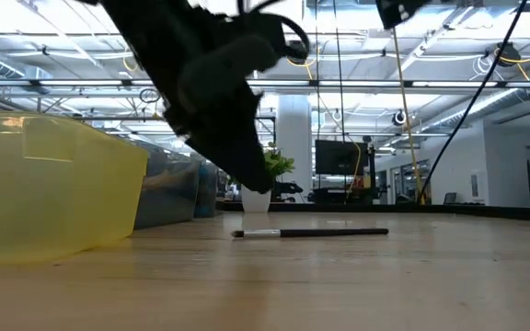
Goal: Pick & Place Paint Supplies
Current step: Put the black paint brush into the yellow bin
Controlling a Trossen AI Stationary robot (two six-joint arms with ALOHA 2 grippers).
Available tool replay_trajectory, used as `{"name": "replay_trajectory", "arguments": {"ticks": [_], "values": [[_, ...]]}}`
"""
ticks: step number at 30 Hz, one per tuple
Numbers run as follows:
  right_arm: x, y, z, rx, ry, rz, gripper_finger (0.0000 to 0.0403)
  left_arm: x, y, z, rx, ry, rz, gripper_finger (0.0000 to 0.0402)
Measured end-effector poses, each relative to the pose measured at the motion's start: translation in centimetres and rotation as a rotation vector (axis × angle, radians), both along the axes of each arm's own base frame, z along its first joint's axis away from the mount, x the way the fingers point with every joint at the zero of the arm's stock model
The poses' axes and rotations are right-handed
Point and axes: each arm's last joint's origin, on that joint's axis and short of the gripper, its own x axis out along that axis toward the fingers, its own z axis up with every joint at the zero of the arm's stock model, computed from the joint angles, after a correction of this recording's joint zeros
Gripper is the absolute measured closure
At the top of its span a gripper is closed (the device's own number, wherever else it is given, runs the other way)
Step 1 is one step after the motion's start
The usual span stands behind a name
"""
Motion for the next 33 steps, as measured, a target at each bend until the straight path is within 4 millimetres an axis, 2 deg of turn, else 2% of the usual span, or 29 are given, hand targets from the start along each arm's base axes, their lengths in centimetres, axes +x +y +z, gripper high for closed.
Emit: {"name": "replay_trajectory", "arguments": {"ticks": [3, 5, 24, 33], "values": [[-0.2, -0.3, -0.9, -0.002, -0.006, -0.027, 0.0403, 0.3, 0.7, -0.6, -0.028, 0.027, 0.001, 0.0369], [-0.3, -0.5, -1.3, -0.004, -0.021, -0.058, 0.0403, 0.2, 1.0, -0.9, -0.051, 0.048, 0.017, 0.039], [-0.2, -0.9, -1.5, -0.004, -0.047, -0.085, 0.0403, 0.0, 1.3, -1.4, -0.057, 0.086, 0.046, 0.039], [-0.2, -0.9, -1.5, -0.004, -0.044, -0.085, 0.0403, 0.4, 1.1, -3.2, -0.082, 0.116, 0.039, 0.0389]]}}
